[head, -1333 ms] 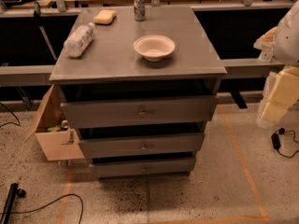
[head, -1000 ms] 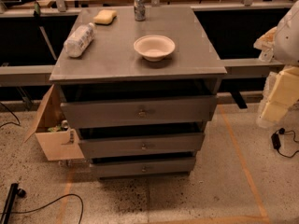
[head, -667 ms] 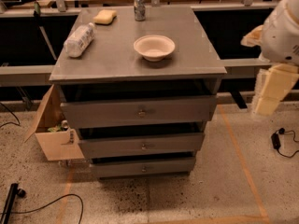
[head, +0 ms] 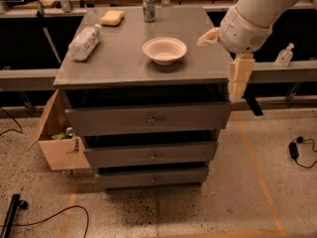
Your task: Move paper bowl near redbull can
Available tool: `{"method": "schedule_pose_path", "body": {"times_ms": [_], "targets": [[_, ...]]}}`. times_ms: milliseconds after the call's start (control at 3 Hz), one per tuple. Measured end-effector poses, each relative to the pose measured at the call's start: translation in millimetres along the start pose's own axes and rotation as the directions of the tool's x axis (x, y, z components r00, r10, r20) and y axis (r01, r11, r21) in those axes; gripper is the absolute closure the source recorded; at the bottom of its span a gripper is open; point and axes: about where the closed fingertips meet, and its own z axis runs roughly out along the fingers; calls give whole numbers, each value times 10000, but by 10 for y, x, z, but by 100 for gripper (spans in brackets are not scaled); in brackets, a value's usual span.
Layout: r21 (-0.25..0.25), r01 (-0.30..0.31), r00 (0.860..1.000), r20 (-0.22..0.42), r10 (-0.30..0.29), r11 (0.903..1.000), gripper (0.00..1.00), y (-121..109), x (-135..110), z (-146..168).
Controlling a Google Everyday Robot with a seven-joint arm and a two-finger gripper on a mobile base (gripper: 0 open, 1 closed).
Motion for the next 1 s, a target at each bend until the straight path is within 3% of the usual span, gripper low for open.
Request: {"method": "schedule_pose_path", "body": {"times_ms": [333,667,1000], "targets": [[-445,1728,9706,1776,-1625,9839,0,-391,-76,454],[773,3268,8923,3032,-3345,9419,0,-797,-199,556],[1961,3565,8719,2814,-4007,9135,0,-1050,-210,330]]}}
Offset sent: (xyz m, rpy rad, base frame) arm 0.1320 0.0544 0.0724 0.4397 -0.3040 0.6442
